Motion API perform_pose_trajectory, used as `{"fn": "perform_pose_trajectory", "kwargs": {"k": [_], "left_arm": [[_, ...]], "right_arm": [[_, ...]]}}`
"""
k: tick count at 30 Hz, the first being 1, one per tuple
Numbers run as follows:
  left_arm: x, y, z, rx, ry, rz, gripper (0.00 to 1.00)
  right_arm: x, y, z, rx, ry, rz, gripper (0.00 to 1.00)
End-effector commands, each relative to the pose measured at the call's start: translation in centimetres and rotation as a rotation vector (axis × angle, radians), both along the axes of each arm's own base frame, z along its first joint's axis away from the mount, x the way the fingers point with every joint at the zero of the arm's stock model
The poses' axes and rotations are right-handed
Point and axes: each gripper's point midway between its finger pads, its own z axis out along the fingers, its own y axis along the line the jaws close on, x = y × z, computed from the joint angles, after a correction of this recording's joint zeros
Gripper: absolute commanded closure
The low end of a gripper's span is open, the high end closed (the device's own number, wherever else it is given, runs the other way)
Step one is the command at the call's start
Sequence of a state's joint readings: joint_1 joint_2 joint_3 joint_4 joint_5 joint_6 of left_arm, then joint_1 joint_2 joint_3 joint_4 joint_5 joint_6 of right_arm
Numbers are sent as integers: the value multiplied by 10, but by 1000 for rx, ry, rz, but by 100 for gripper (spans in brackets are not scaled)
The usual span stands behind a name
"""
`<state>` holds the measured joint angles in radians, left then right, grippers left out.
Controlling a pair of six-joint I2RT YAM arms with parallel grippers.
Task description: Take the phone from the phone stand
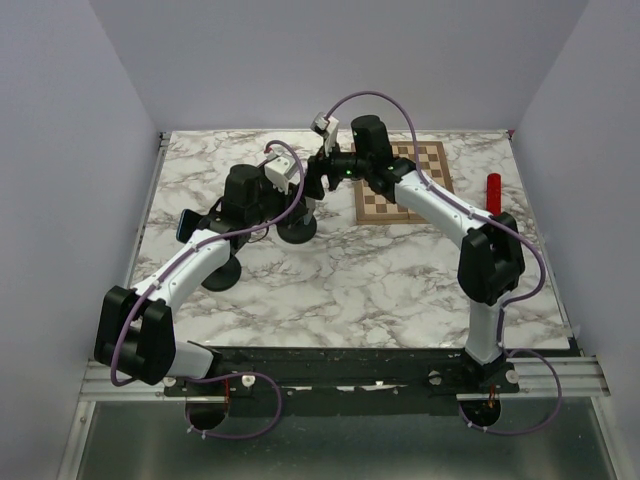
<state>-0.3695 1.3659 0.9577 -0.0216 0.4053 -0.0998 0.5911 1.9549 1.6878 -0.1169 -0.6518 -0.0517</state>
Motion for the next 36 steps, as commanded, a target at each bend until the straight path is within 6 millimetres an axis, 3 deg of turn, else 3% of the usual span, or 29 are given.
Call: {"fn": "perform_pose_trajectory", "kwargs": {"k": [1,6,8,11,15,17,20,24,36], "left_arm": [[9,13,-4,22,-12,31,100],[19,31,-6,48,-12,137,100],[22,39,-5,49,-6,188,100],[14,28,4,26,-16,143,100],[7,20,6,14,-31,147,99],[11,22,3,18,-22,175,91],[15,22,3,18,-18,186,84],[17,18,11,-22,-36,186,66],[17,13,14,-41,-21,171,43]], "right_arm": [[-32,6,-8,17,113,177,99],[-34,4,-5,15,114,172,99],[-12,-3,-4,-8,75,33,99],[20,-15,5,15,65,-253,99],[14,-12,12,66,104,-427,99],[11,-11,12,87,149,-465,99],[10,-9,7,74,174,-482,99],[3,-6,2,64,189,-476,99],[0,0,2,74,198,-469,99]]}}
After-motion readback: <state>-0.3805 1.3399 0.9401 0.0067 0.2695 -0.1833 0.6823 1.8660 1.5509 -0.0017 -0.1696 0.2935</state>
